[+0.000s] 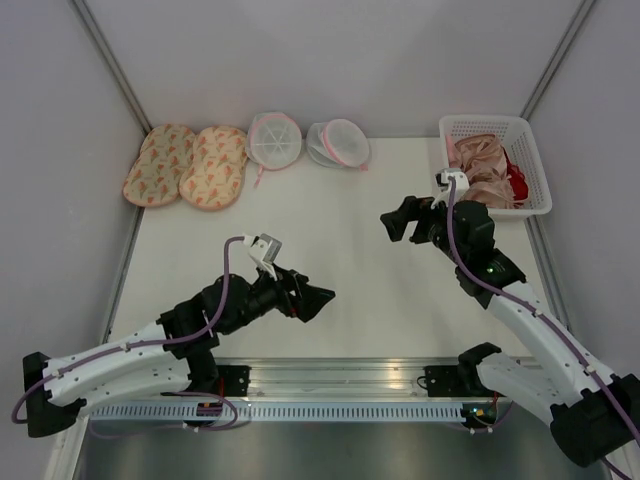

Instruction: Unzip the laundry bag and remove the bra

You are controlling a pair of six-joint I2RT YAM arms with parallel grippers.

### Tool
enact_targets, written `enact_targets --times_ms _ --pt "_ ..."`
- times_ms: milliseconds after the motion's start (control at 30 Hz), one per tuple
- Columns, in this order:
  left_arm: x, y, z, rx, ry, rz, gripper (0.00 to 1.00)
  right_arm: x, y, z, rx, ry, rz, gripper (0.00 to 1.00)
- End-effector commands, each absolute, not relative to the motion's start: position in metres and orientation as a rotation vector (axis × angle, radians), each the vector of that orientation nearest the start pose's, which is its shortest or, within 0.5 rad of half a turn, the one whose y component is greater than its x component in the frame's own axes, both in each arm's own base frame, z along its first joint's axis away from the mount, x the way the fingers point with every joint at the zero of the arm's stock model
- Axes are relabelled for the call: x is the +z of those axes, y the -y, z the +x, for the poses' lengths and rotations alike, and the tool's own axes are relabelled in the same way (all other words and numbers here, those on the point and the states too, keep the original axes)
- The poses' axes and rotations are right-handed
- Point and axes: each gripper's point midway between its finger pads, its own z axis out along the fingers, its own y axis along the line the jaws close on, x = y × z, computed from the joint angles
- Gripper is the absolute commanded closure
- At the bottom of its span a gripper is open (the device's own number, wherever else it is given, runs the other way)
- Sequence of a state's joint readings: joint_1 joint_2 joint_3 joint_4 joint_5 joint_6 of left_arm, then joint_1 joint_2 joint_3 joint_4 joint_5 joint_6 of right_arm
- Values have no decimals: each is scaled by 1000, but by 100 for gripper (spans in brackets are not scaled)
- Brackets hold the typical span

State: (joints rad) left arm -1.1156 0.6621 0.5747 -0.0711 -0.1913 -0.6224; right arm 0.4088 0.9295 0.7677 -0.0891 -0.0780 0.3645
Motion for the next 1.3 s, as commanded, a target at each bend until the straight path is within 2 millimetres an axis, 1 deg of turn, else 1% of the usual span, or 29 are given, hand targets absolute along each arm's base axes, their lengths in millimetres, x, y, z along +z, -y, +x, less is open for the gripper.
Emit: enact_targets --times_ms 0,33,67,100,133,167,233,267,300,333,367,400,433,533,567,600,633,667,700,733,800,833,1033,1100,1133,1167,1200,1233,1267 --pt "241 272 153 -1040 -1809 316 0 252 -166 319 606 -1859 -68 2" --pt "239 273 156 -1036 -1818 309 0 249 -166 322 598 -1861 -64 2" --pt "233 276 157 -1026 -1838 310 0 242 -162 332 552 -1869 -39 2" --pt "230 277 158 -1025 -1850 313 1 248 -161 342 533 -1828 -33 2" --pt "225 278 161 -1015 -1868 300 0 245 -157 350 492 -1829 -10 2" --pt "219 278 162 -1007 -1886 296 0 239 -145 370 381 -1844 50 2" --pt "216 279 165 -1015 -1899 273 0 230 -136 391 261 -1879 75 2" --pt "211 279 164 -1017 -1912 274 0 228 -131 414 165 -1891 92 2" --pt "209 279 162 -1028 -1923 273 0 220 -127 421 97 -1920 81 2" --pt "215 281 162 -1052 -1898 261 0 217 -126 430 65 -1918 76 2" --pt "212 280 162 -1053 -1901 256 1 208 -126 444 19 -1933 76 2" --pt "213 279 162 -1060 -1896 250 0 213 -123 456 -35 -1895 59 2" --pt "213 278 161 -1063 -1898 244 0 210 -124 463 -52 -1890 49 2" --pt "212 272 160 -1067 -1891 220 0 194 -141 499 -41 -1904 -14 2" --pt "212 270 160 -1069 -1888 212 0 189 -146 506 -36 -1904 -37 2" --pt "212 267 161 -1063 -1888 196 0 191 -151 515 -26 -1884 -50 2" --pt "216 264 160 -1071 -1874 183 0 187 -160 522 1 -1884 -91 2" --pt "214 263 160 -1072 -1875 174 0 180 -169 533 19 -1884 -119 2" --pt "212 260 160 -1065 -1878 163 0 183 -177 541 46 -1861 -140 2" --pt "211 255 158 -1063 -1880 156 0 177 -188 551 76 -1858 -176 2" --pt "209 251 157 -1064 -1882 134 0 178 -200 563 100 -1835 -209 2" --pt "208 248 156 -1067 -1879 127 0 176 -208 574 120 -1826 -232 2" --pt "203 240 153 -1087 -1873 79 0 169 -242 606 162 -1786 -365 2" --pt "205 237 153 -1091 -1867 66 0 160 -254 621 166 -1797 -401 2" --pt "205 236 153 -1093 -1866 62 0 136 -259 627 164 -1835 -420 2" --pt "203 235 153 -1086 -1871 61 0 150 -265 636 170 -1817 -430 2" --pt "205 233 153 -1086 -1864 52 0 148 -270 640 179 -1816 -446 2" --pt "205 231 153 -1086 -1862 48 0 127 -276 643 183 -1843 -467 2" --pt "204 230 153 -1078 -1863 41 0 140 -281 649 191 -1823 -463 2"
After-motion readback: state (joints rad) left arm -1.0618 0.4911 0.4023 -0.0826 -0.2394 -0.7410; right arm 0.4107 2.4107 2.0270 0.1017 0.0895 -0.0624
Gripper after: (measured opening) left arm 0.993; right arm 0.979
